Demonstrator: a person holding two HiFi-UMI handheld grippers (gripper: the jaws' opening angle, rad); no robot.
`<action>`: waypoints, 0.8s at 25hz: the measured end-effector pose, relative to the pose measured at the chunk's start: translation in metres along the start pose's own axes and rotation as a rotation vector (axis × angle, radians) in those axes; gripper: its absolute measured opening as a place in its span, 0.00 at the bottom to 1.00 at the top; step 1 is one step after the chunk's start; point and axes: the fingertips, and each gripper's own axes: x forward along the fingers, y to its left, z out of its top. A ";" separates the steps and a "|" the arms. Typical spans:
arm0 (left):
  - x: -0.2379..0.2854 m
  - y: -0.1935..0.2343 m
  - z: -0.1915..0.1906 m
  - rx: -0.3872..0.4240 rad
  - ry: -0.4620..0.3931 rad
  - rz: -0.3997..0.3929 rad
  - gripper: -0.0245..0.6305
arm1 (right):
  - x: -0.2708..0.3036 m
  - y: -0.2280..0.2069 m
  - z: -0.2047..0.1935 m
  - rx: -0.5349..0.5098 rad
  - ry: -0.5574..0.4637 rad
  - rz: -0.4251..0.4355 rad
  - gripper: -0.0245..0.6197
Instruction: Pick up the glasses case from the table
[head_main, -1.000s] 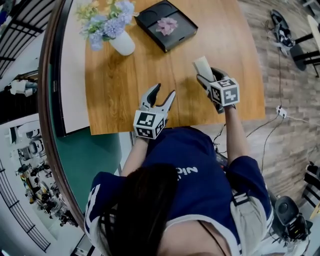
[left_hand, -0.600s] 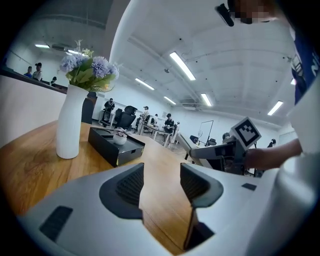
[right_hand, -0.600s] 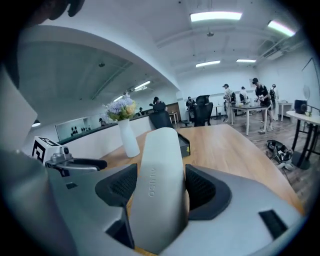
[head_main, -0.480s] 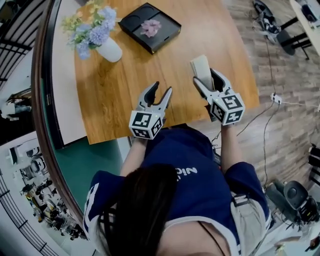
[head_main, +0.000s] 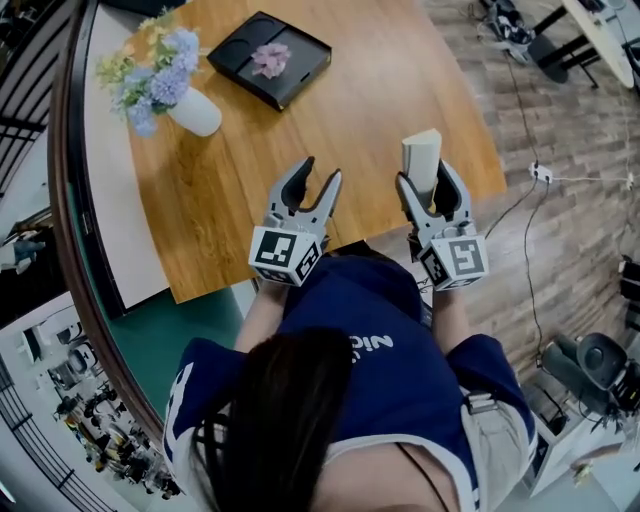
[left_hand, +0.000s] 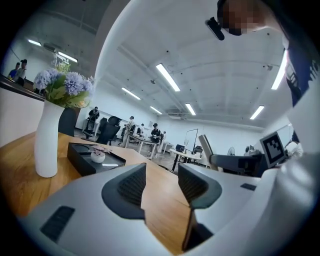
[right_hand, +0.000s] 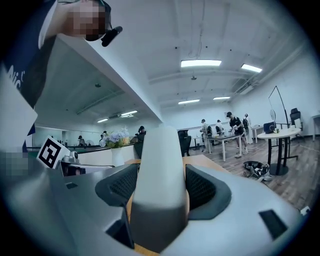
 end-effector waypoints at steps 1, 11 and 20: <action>0.000 -0.001 -0.001 0.002 0.003 -0.003 0.35 | -0.004 -0.001 -0.004 0.004 0.008 -0.014 0.52; -0.002 0.002 -0.005 0.033 0.010 0.015 0.32 | 0.000 0.001 -0.012 -0.022 0.019 -0.042 0.52; -0.006 0.000 0.000 0.077 0.004 0.054 0.04 | 0.003 0.007 -0.006 -0.006 0.004 -0.014 0.52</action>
